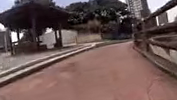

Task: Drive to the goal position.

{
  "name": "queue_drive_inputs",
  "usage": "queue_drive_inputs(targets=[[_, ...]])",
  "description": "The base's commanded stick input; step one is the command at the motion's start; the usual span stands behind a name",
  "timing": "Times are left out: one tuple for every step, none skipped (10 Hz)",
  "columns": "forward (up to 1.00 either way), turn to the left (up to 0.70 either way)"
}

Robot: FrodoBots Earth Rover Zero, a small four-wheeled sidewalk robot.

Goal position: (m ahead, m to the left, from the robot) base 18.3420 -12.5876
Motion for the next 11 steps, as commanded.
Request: queue_drive_inputs(targets=[[1.0, -0.22], [1.0, -0.4], [1.0, -0.38], [1.0, -0.04], [1.0, 0.0], [1.0, -0.32], [1.0, -0.4], [1.0, -0.4], [1.0, -0.4], [1.0, -0.4], [1.0, -0.34]])
